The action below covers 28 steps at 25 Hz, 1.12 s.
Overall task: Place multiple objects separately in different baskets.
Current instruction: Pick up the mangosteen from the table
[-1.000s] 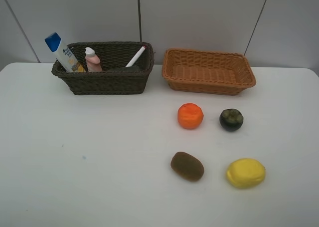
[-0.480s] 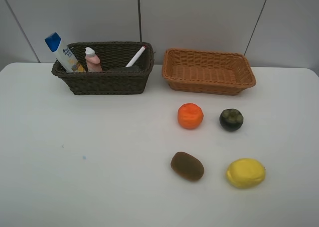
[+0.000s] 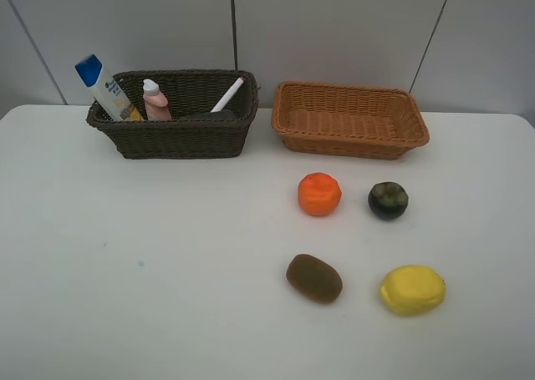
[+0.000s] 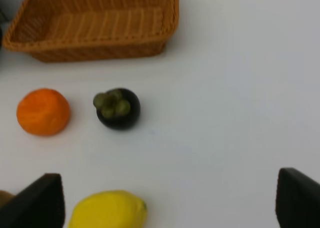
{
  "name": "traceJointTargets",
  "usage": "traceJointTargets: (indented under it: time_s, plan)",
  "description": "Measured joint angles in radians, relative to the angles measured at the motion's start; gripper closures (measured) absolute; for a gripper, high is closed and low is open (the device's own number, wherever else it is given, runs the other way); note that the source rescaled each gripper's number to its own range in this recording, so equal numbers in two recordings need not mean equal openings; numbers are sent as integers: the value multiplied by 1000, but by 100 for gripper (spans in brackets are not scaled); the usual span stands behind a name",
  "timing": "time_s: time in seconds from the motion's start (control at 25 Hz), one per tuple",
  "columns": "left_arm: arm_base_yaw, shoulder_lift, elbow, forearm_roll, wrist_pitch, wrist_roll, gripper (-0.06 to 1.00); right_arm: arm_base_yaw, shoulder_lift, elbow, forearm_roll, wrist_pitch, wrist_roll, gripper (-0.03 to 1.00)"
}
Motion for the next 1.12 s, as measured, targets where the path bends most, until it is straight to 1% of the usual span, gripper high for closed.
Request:
traceJointTargets:
  time_s: [0.08, 0.2, 0.28, 0.4, 0.56, 0.68, 0.8, 0.92, 1.12]
  plan:
    - [0, 0, 0, 0, 0, 0, -6, 0, 134, -13, -7, -14, 28, -3]
    - [0, 0, 0, 0, -1, 0, -6, 0, 340, -49, -9, -75, 63, -3]
    - [0, 0, 0, 0, -1, 0, -6, 0, 480, -91, -9, -104, 67, -3]
    - [0, 0, 0, 0, -1, 0, -6, 0, 687, -168, -9, -120, 62, -3]
    - [0, 0, 0, 0, -1, 0, -6, 0, 872, -262, -9, -162, 70, -3]
    - [0, 0, 0, 0, -1, 0, -6, 0, 981, -305, -9, -216, 71, -3]
    - [0, 0, 0, 0, -1, 0, -6, 8, 1088, -352, -9, -246, 71, -3]
    - [0, 0, 0, 0, -1, 0, -6, 60, 1193, -394, -9, -253, 70, -3]
    - [0, 0, 0, 0, -1, 0, -6, 185, 1379, -464, -12, -277, 66, -3]
